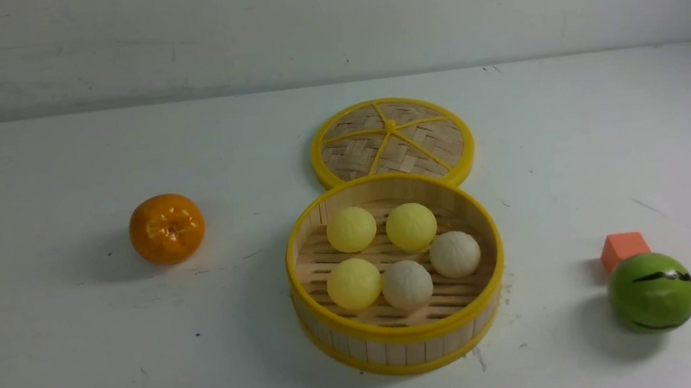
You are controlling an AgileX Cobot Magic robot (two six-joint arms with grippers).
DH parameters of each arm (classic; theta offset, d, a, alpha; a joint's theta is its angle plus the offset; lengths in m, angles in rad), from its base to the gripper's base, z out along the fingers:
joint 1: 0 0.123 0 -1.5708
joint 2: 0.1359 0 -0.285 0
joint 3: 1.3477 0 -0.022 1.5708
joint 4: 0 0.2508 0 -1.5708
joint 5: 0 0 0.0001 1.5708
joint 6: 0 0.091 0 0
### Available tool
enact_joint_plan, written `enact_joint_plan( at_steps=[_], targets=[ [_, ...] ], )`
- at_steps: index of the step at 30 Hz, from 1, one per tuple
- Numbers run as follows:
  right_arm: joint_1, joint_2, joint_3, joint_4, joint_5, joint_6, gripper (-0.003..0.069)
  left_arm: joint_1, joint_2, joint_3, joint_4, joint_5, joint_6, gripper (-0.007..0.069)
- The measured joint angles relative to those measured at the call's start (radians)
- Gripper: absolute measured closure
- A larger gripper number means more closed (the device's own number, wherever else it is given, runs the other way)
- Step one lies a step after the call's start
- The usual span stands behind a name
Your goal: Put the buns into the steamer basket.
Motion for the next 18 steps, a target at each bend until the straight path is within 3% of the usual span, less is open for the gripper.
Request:
enact_joint_plan(
  at_steps=[4, 5, 6, 9, 12, 18],
  targets=[
    [0.000, 0.000, 0.000, 0.000, 0.000, 0.000, 0.0661, 0.281, -0.151, 0.009, 0.017, 0.144, -0.044, 0.0610],
    [0.000, 0.000, 0.000, 0.000, 0.000, 0.000, 0.0661, 0.281, -0.151, 0.009, 0.019, 0.144, -0.046, 0.0617],
    [0.000, 0.000, 0.000, 0.000, 0.000, 0.000, 0.0660, 0.376, -0.214, 0.009, 0.038, 0.238, -0.060, 0.0638],
    [0.000, 0.000, 0.000, 0.000, 0.000, 0.000, 0.0658, 0.484, -0.263, 0.034, 0.070, 0.372, -0.071, 0.0638],
    [0.000, 0.000, 0.000, 0.000, 0.001, 0.000, 0.0655, 0.542, -0.268, 0.091, 0.080, 0.477, -0.080, 0.0638],
    [0.000, 0.000, 0.000, 0.000, 0.001, 0.002, 0.0649, 0.548, -0.268, 0.097, 0.064, 0.485, -0.092, 0.0638]
  ],
)
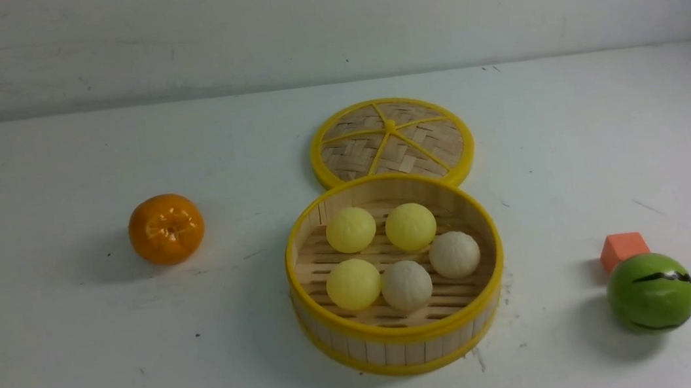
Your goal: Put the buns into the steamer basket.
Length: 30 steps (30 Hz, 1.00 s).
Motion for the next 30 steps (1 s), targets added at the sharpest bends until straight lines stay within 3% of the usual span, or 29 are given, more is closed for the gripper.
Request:
enact_joint_plan(
  at_steps=[30],
  targets=[
    [0.000, 0.000, 0.000, 0.000, 0.000, 0.001, 0.0627, 0.000, 0.000, 0.001, -0.001, -0.006, -0.001, 0.0638]
  ],
)
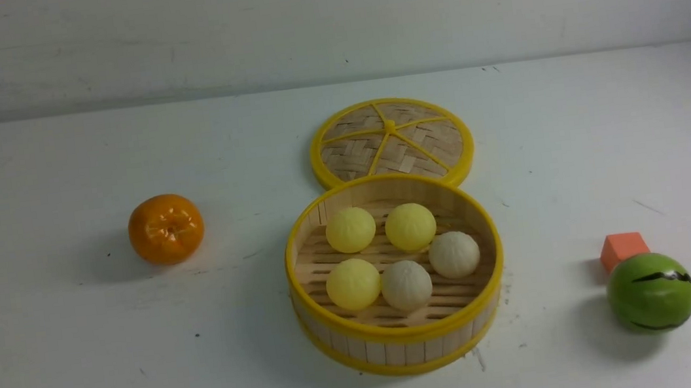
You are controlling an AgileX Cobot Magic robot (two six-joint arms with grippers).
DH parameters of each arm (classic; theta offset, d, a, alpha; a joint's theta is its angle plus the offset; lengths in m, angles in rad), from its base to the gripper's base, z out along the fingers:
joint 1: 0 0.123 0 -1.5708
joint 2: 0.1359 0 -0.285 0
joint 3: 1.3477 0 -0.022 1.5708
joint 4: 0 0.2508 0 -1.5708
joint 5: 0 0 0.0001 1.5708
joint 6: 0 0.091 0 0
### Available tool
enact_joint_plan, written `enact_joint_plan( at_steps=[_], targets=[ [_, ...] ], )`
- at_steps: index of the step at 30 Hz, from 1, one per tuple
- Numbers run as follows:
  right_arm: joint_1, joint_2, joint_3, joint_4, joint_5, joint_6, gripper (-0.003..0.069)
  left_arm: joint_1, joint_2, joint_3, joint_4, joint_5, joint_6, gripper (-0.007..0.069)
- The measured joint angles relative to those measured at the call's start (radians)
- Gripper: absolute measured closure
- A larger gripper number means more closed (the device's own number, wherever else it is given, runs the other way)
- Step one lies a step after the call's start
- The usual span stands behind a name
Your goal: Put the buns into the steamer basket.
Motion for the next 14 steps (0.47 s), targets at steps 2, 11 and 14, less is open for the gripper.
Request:
enact_joint_plan(
  at_steps=[2, 11, 14],
  targets=[
    [0.000, 0.000, 0.000, 0.000, 0.000, 0.000, 0.0627, 0.000, 0.000, 0.000, 0.000, 0.000, 0.000, 0.0638],
    [0.000, 0.000, 0.000, 0.000, 0.000, 0.000, 0.0615, 0.000, 0.000, 0.000, 0.000, 0.000, 0.000, 0.0632],
    [0.000, 0.000, 0.000, 0.000, 0.000, 0.000, 0.0613, 0.000, 0.000, 0.000, 0.000, 0.000, 0.000, 0.0629]
  ],
)
